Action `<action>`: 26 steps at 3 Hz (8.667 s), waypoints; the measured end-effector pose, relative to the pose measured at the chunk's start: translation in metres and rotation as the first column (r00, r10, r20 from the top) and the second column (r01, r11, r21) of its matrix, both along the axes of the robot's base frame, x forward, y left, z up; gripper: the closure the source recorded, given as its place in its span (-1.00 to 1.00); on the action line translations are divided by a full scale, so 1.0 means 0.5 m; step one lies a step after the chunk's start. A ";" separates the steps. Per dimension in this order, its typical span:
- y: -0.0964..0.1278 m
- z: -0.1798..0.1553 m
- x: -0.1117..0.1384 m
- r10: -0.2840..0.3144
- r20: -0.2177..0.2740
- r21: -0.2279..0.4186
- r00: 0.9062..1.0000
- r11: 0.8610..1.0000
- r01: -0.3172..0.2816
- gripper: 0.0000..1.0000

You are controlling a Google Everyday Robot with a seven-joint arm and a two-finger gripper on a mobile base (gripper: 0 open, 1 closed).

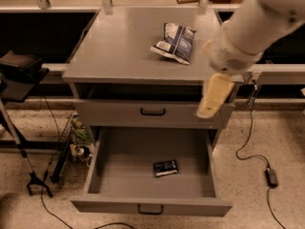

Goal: Pick rxbar blueberry from middle drawer and place on counter

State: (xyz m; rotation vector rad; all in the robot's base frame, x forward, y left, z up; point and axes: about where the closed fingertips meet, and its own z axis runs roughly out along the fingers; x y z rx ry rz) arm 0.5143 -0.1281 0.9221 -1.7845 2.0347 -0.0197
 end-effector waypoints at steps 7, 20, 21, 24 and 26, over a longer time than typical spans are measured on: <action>0.056 -0.452 0.001 0.090 -0.233 0.080 0.968 0.994 -0.074 -1.00; 0.091 -1.168 0.173 -0.024 -0.255 -0.100 0.967 0.995 -0.001 -0.58; 0.089 -1.162 0.174 -0.028 -0.251 -0.100 0.968 0.995 0.003 -0.12; 0.091 -1.135 0.170 -0.028 -0.237 -0.083 0.971 0.996 0.008 1.00; 0.091 -1.091 0.132 -0.013 -0.208 -0.020 0.978 1.000 0.009 1.00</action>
Offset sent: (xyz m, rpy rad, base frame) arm 0.0856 0.0660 -0.1744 0.0582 0.0920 0.0672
